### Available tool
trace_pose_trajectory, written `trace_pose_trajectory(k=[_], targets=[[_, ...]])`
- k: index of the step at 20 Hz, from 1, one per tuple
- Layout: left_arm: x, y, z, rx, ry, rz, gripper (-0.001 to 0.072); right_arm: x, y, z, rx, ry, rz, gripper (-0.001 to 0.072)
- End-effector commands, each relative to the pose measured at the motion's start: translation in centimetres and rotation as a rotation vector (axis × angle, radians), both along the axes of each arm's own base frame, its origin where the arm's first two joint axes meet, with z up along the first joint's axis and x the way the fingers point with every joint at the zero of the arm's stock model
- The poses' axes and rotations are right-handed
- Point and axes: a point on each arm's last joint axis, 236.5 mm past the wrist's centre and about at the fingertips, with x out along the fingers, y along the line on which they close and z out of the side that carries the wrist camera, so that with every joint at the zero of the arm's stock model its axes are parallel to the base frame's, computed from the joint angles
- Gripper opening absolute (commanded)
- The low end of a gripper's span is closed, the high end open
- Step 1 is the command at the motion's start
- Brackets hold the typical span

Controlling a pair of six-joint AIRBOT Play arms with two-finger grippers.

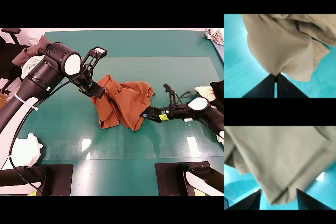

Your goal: Fold the shirts.

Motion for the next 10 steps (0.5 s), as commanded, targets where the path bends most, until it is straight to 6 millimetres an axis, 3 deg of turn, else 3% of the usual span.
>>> trace_pose_trajectory(k=[1,4,7,10], targets=[[0.2,-0.1,0.1,-0.005,-0.009,-0.001,0.0024,-1.7,0.4,-0.9,0.077,0.025,-0.084,0.0526],[0.2,-0.2,0.1,-0.011,-0.009,0.001,0.0023,-1.9,3.2,-1.0,0.176,-0.003,-0.142,0.0525],[0.3,-0.2,0.1,-0.011,-0.01,0.001,0.0024,-2.2,5.6,-1.1,0.168,-0.027,-0.117,0.0525],[0.2,-0.2,0.1,-0.009,-0.008,0.0,0.0024,-3.5,7.9,-3.3,0.139,0.053,-0.053,0.0525]])
